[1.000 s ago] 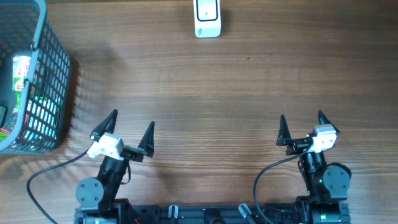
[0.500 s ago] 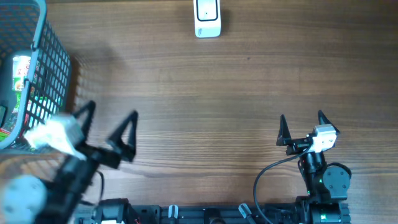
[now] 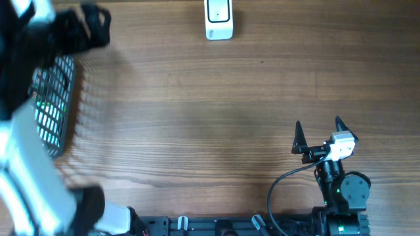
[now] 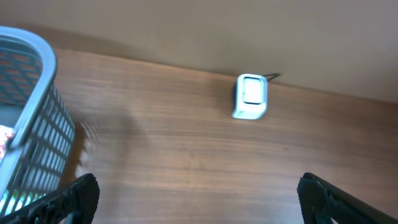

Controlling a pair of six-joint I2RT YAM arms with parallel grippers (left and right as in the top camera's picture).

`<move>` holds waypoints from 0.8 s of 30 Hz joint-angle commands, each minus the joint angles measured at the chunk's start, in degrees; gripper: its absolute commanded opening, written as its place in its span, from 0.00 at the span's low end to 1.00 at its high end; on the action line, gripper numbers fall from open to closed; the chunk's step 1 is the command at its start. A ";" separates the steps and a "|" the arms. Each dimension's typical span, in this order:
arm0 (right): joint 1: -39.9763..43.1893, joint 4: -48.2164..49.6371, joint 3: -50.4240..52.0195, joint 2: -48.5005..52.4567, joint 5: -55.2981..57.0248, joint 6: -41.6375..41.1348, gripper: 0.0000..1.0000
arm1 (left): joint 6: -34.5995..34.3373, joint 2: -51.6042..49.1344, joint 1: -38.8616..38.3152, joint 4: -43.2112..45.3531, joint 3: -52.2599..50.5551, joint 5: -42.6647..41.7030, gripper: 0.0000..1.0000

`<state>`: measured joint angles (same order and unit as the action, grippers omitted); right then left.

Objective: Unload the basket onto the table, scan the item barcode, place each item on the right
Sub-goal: 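Reach the left gripper into the grey basket and grasp the noodle cup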

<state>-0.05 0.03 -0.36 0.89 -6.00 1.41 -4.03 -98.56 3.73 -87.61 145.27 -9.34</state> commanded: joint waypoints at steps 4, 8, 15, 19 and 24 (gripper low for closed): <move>0.28 0.33 0.07 -0.35 -0.09 -0.07 1.00 | 5.27 -10.16 2.08 0.76 1.97 13.27 1.00; 0.28 0.33 0.07 -0.35 -0.09 -0.04 1.00 | 4.85 -11.82 6.71 2.01 1.97 20.31 1.00; 0.28 0.33 0.07 -0.35 -0.07 -0.04 1.00 | 4.85 -12.09 18.60 7.87 1.95 18.16 1.00; 0.28 0.33 0.07 -0.35 -0.09 -0.04 1.00 | 4.66 -13.44 24.48 8.48 1.95 17.68 1.00; 0.28 0.33 0.07 -0.35 -0.09 -0.07 1.00 | 4.68 -16.50 31.28 8.55 -0.31 12.35 1.00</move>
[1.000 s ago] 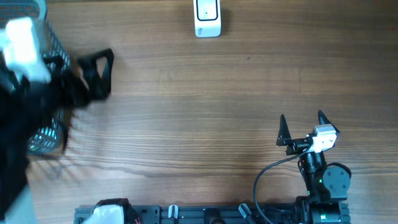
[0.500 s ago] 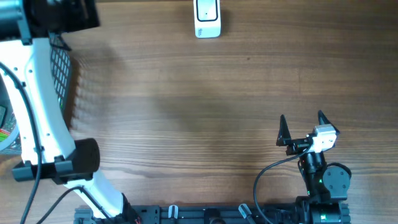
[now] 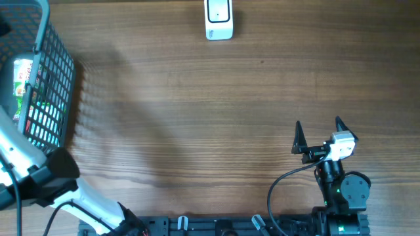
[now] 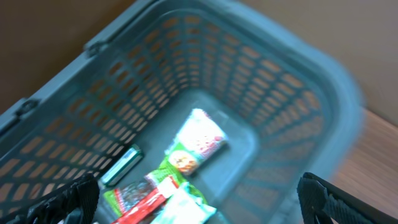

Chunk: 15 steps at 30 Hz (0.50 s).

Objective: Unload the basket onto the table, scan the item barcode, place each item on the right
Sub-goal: 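Reach the left gripper into the grey basket and grasp the noodle cup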

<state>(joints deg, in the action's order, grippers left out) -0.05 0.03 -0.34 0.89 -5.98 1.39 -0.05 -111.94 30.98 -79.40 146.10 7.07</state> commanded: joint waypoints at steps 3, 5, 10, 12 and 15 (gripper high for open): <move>0.28 0.33 0.04 -0.35 -0.11 -0.02 1.00 | 0.70 -5.05 6.51 1.49 -4.55 -4.28 1.00; 0.28 0.33 0.04 -0.35 -0.09 0.00 1.00 | 0.98 -6.40 7.56 2.62 -7.39 -4.90 1.00; 0.28 0.33 0.04 -0.35 -0.09 -0.02 1.00 | 7.43 -10.08 8.68 6.69 -16.39 -6.67 1.00; 0.28 0.33 0.04 -0.35 -0.09 -0.02 1.00 | 12.35 -11.87 8.68 9.57 -21.03 -9.79 1.00; 0.28 0.33 0.04 -0.35 -0.09 -0.02 1.00 | 16.68 -13.53 8.68 13.05 -24.39 -13.53 1.00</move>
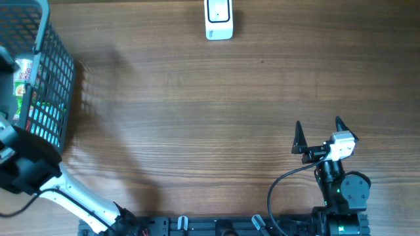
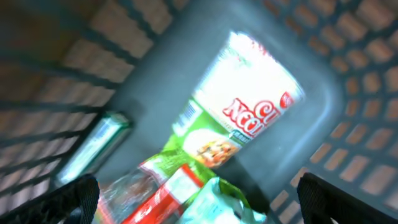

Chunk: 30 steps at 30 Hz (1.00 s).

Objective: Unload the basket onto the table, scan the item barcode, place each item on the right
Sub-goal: 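Reach the left gripper into the grey basket and grasp the noodle cup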

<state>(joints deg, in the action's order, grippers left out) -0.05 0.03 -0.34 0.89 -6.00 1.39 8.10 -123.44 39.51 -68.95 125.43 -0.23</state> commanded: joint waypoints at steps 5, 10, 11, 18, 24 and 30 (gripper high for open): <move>0.28 0.33 0.04 -0.35 -0.07 0.00 1.00 | 9.73 -2.60 0.15 10.86 -6.60 -6.23 1.00; 0.28 0.33 0.04 -0.35 -0.07 -0.04 1.00 | 11.69 -3.04 0.13 17.70 -9.57 -7.80 1.00; 0.28 0.33 0.04 -0.35 -0.07 -0.02 1.00 | 13.33 -3.04 0.11 18.47 -10.23 -9.01 1.00; 0.28 0.33 0.04 -0.35 -0.07 -0.02 1.00 | 21.70 -3.10 0.24 23.28 -14.08 -10.67 1.00; 0.28 0.33 0.04 -0.35 -0.07 -0.02 1.00 | 21.73 -4.50 0.37 27.54 -16.57 -13.55 1.00; 0.28 0.33 0.04 -0.35 -0.09 -0.02 1.00 | 21.73 -7.80 0.50 27.71 -16.68 -13.44 1.00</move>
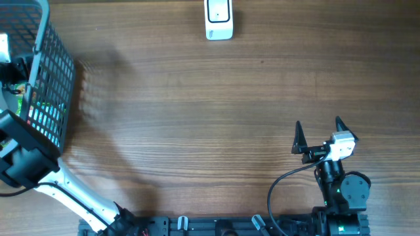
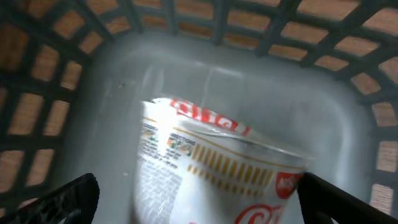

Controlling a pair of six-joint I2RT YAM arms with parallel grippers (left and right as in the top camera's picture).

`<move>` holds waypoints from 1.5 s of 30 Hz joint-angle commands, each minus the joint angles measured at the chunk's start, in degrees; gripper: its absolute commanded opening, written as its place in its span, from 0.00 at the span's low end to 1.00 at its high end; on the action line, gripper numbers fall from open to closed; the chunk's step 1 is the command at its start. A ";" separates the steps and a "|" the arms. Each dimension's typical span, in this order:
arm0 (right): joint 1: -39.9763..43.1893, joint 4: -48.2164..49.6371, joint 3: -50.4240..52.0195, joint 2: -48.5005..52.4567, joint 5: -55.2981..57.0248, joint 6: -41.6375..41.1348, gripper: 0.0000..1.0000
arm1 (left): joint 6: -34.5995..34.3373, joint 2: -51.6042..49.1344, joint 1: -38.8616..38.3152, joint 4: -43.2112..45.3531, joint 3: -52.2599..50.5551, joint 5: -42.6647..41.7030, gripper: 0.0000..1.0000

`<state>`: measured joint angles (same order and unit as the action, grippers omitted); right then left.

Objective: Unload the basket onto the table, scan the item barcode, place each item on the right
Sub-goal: 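Reach the left gripper into the grey basket and grasp the noodle cup, then carry the cup noodle with the left gripper toward the scanner and set it down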

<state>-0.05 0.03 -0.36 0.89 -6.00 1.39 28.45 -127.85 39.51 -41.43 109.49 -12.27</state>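
Observation:
A white cup-noodle tub (image 2: 211,168) with red lettering lies on its side on the floor of the grey basket (image 2: 74,93). My left gripper (image 2: 199,202) is low inside the basket, open, with one fingertip on each side of the tub. From above, the left arm (image 1: 23,157) reaches into the basket (image 1: 56,72) at the far left edge. The white barcode scanner (image 1: 218,19) stands at the table's far edge. My right gripper (image 1: 319,131) rests open at the front right with nothing in it.
Green and red packets show through the basket's mesh wall (image 1: 36,101) in the overhead view. The basket's walls close round the left gripper on all sides. Wooden tabletop (image 1: 210,118) stretches between basket, scanner and right arm.
The left gripper has come lower in the basket: the noodle tub now fills the view between its open fingers, and the other packets have dropped out of sight. The right arm is unchanged.
The left gripper first hung open over the table beside the basket, facing the scanner. Then it was above the basket's opening, looking down on several items. Then it was inside, close over the noodle tub and packets, and now it straddles the tub.

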 commanded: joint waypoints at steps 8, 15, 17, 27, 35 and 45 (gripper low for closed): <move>0.28 0.33 0.07 -0.35 -0.07 -0.02 1.00 | 1.36 -5.14 0.52 0.55 -0.74 -1.40 1.00; 0.28 0.33 0.07 -0.35 -0.07 -0.04 1.00 | 1.11 -4.00 0.52 0.79 -0.72 -1.29 0.79; 0.28 0.33 0.07 -0.35 -0.07 -0.02 1.00 | 1.11 -2.71 0.52 1.36 -0.72 -1.18 0.75; 0.28 0.33 0.07 -0.35 -0.07 -0.02 1.00 | -5.70 10.82 0.52 6.21 -0.72 -1.20 0.75; 0.28 0.33 0.07 -0.35 -0.07 -0.02 1.00 | -17.88 28.26 0.50 7.63 -0.72 -1.20 0.71; 0.28 0.33 0.07 -0.35 -0.07 -0.02 1.00 | -36.44 48.43 -4.28 0.22 -0.72 -1.20 0.71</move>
<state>-0.05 0.03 -0.34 0.89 -6.00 1.39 1.30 -85.12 39.05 -37.52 108.38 -12.53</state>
